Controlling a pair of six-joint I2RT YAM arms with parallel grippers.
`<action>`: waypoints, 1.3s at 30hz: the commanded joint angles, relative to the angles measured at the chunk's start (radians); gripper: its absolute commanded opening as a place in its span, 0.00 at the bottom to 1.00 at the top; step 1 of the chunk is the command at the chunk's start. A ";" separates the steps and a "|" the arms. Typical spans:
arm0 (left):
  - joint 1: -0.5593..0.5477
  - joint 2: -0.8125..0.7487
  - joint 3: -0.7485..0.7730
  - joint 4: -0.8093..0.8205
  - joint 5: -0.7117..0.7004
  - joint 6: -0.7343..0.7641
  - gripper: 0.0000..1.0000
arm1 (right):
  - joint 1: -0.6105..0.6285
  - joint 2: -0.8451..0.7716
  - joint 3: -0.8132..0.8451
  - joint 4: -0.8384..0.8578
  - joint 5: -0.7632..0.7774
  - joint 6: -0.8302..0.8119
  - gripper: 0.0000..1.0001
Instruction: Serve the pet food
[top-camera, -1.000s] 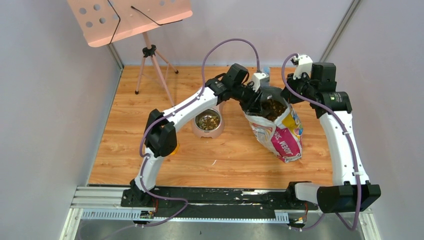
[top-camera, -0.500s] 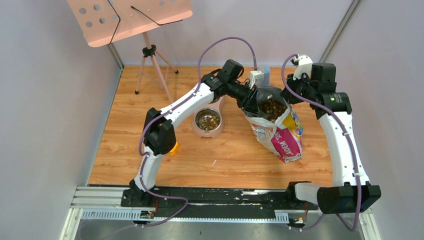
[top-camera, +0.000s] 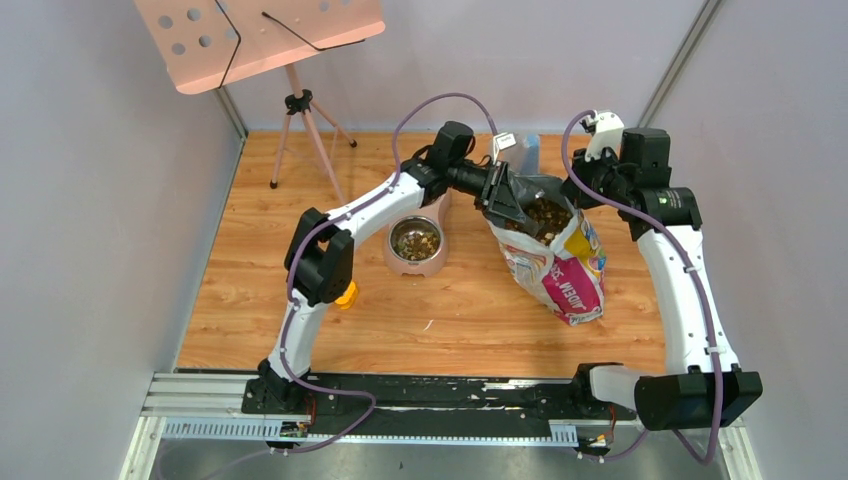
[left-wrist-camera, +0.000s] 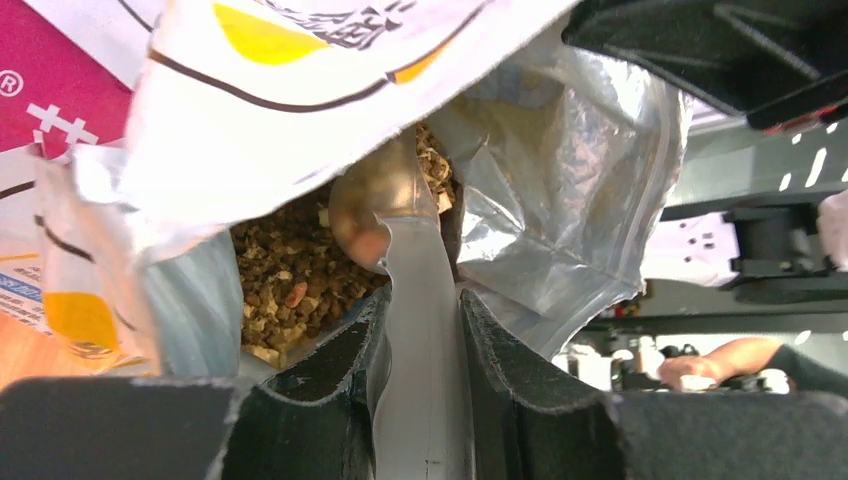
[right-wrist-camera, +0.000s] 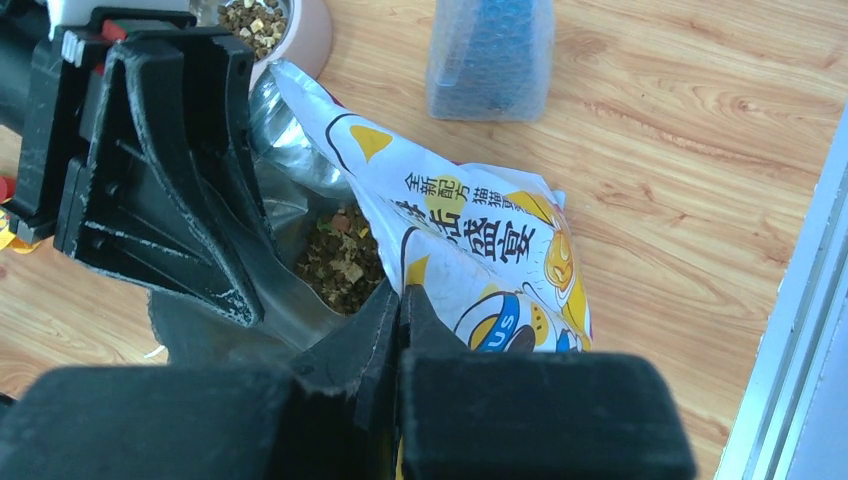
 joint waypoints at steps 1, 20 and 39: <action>0.023 0.001 -0.035 0.180 0.002 -0.241 0.00 | 0.006 -0.025 -0.006 0.050 -0.004 0.008 0.00; 0.126 -0.087 -0.163 0.433 -0.113 -0.523 0.00 | 0.003 -0.063 -0.023 0.049 0.041 -0.029 0.00; 0.107 -0.185 -0.005 -0.137 -0.367 0.019 0.00 | 0.002 -0.045 -0.017 0.057 0.033 -0.037 0.00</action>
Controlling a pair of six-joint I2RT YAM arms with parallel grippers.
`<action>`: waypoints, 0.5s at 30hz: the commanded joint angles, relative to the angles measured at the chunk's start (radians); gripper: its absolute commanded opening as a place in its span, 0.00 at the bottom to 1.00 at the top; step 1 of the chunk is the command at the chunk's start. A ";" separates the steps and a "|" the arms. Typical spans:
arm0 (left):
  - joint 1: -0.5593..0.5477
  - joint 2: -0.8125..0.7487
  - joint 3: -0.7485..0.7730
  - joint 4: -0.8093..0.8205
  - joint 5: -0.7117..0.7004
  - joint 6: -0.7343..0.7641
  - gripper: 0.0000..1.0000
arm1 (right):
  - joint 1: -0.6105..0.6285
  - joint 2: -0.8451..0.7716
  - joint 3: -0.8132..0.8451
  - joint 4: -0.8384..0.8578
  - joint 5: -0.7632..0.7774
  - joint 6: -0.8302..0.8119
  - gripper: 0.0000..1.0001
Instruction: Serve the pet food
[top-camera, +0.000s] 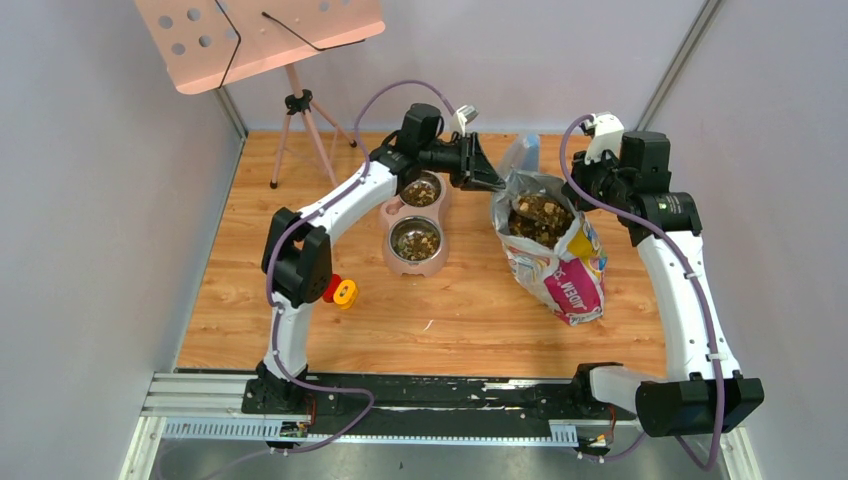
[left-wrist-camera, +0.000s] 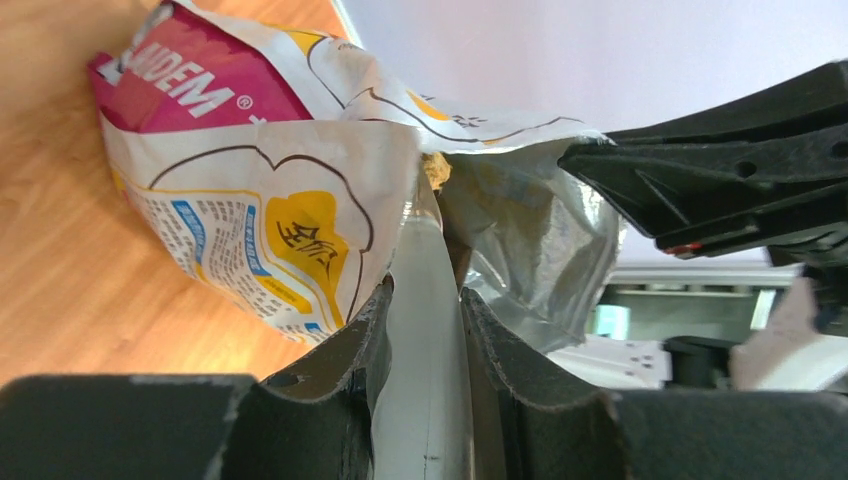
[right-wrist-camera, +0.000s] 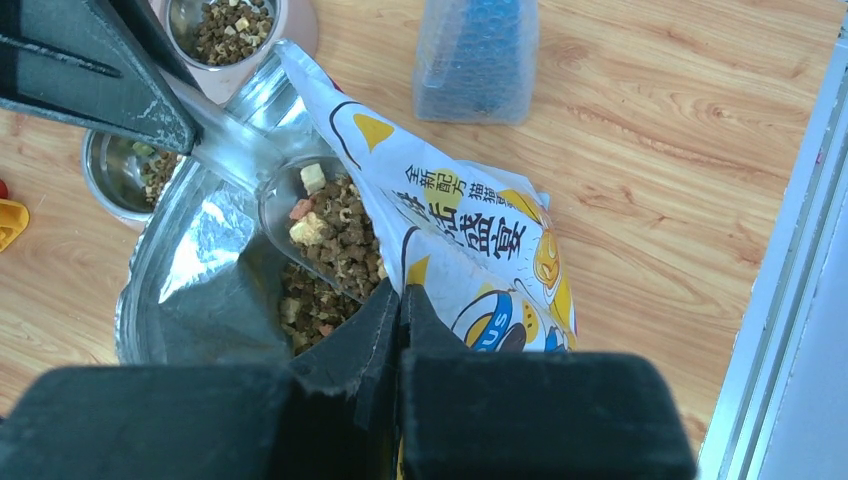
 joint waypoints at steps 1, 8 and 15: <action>-0.039 -0.084 0.119 -0.293 -0.251 0.393 0.00 | -0.002 -0.016 0.011 0.037 0.002 -0.014 0.00; -0.049 -0.112 0.123 -0.380 -0.338 0.494 0.00 | -0.002 -0.002 0.013 0.045 0.000 -0.017 0.00; -0.051 -0.114 0.148 -0.381 -0.324 0.504 0.00 | -0.001 0.008 0.013 0.052 0.003 -0.022 0.00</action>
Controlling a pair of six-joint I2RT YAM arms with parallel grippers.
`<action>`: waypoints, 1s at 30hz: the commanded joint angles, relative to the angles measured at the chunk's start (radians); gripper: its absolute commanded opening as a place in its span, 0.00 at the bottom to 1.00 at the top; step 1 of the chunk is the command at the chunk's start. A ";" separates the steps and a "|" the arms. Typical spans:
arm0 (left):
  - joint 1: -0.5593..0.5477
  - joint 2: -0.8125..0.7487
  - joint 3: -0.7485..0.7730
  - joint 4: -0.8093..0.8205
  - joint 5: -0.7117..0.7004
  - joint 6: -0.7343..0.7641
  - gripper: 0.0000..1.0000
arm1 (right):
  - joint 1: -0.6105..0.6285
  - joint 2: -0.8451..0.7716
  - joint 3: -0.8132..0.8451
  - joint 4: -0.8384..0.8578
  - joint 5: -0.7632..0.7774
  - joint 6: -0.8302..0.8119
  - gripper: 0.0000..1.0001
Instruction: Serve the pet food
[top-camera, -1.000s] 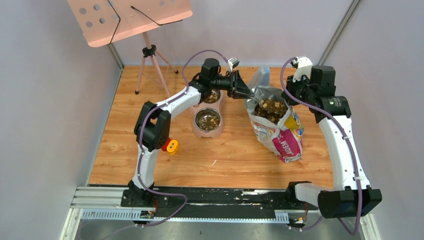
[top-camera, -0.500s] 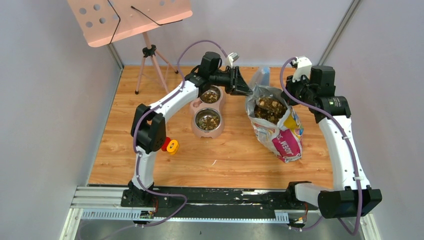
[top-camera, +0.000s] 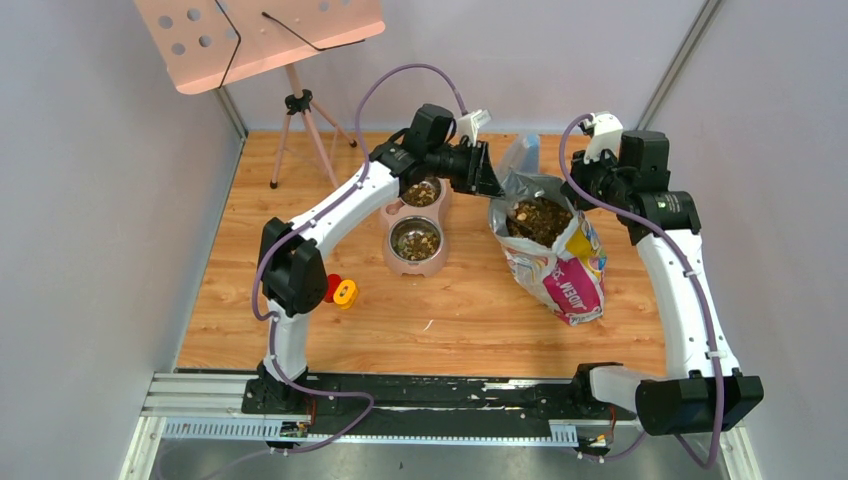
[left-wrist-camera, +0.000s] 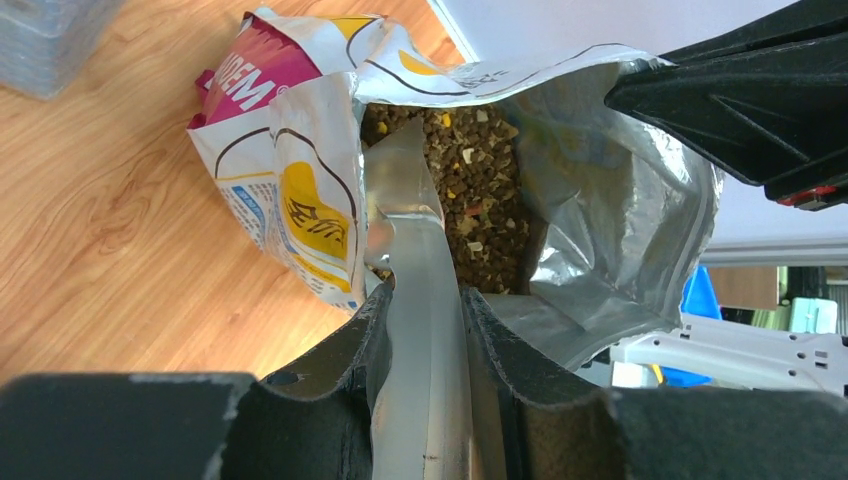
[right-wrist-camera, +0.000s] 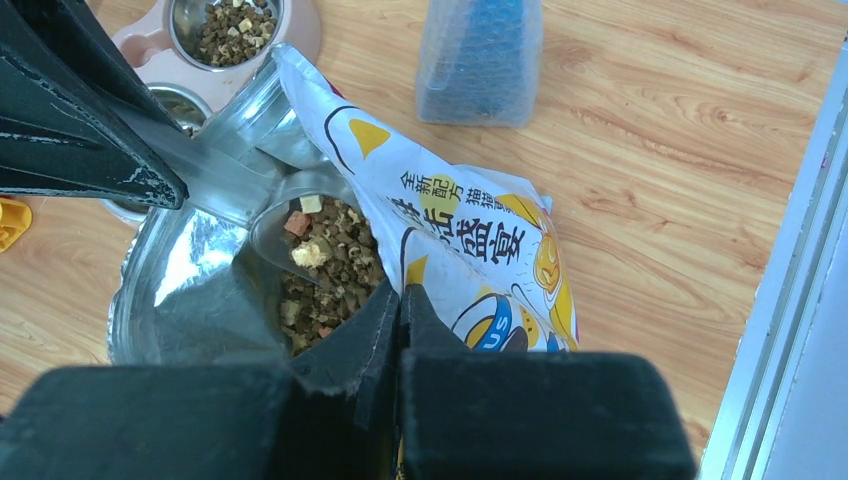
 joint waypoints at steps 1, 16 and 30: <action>0.032 -0.033 0.054 -0.031 -0.084 0.070 0.00 | -0.002 0.003 0.013 0.048 0.007 -0.021 0.00; 0.173 0.025 -0.160 0.517 0.362 -0.539 0.00 | -0.002 0.018 0.006 0.049 0.013 -0.041 0.00; 0.220 -0.013 -0.248 0.377 0.432 -0.667 0.00 | -0.002 0.029 0.030 0.049 0.007 -0.042 0.00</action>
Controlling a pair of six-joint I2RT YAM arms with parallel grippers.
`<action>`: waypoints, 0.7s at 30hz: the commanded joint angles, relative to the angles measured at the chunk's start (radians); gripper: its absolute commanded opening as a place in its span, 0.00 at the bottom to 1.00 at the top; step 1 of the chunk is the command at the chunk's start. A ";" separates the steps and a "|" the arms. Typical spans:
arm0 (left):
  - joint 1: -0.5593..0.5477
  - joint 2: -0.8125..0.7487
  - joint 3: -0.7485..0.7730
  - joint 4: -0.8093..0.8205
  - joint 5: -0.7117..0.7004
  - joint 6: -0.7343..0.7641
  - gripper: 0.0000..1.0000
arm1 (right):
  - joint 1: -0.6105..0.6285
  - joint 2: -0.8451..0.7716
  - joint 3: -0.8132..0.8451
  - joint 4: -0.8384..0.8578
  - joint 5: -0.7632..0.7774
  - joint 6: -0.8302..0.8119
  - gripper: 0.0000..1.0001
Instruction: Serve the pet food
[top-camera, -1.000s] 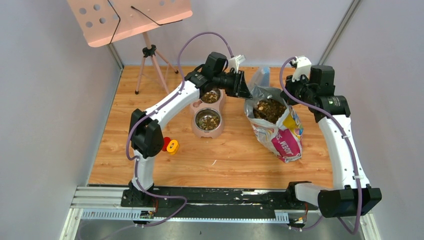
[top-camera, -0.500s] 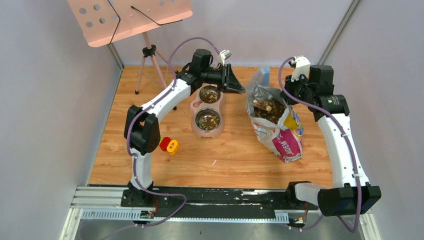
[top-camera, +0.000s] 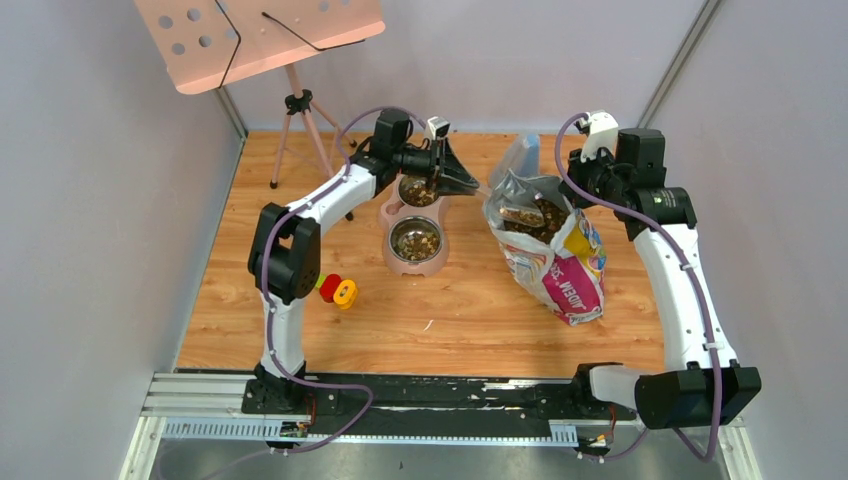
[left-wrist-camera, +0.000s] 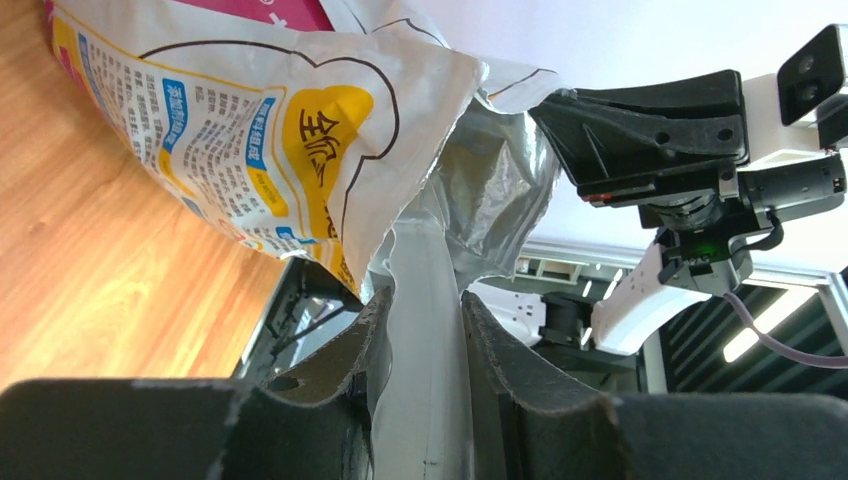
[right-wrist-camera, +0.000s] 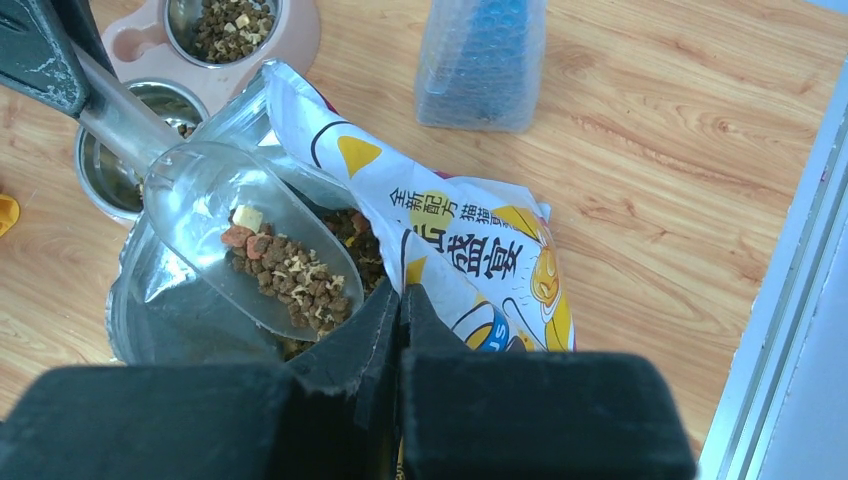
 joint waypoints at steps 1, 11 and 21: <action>0.047 -0.085 -0.037 -0.030 0.006 -0.039 0.00 | -0.002 -0.002 0.030 0.032 0.020 -0.017 0.00; 0.004 -0.029 0.061 0.043 0.022 -0.093 0.00 | -0.002 0.021 0.062 0.035 0.041 -0.030 0.00; 0.046 -0.101 -0.023 0.061 0.067 -0.094 0.00 | -0.003 0.036 0.066 0.034 0.033 -0.028 0.00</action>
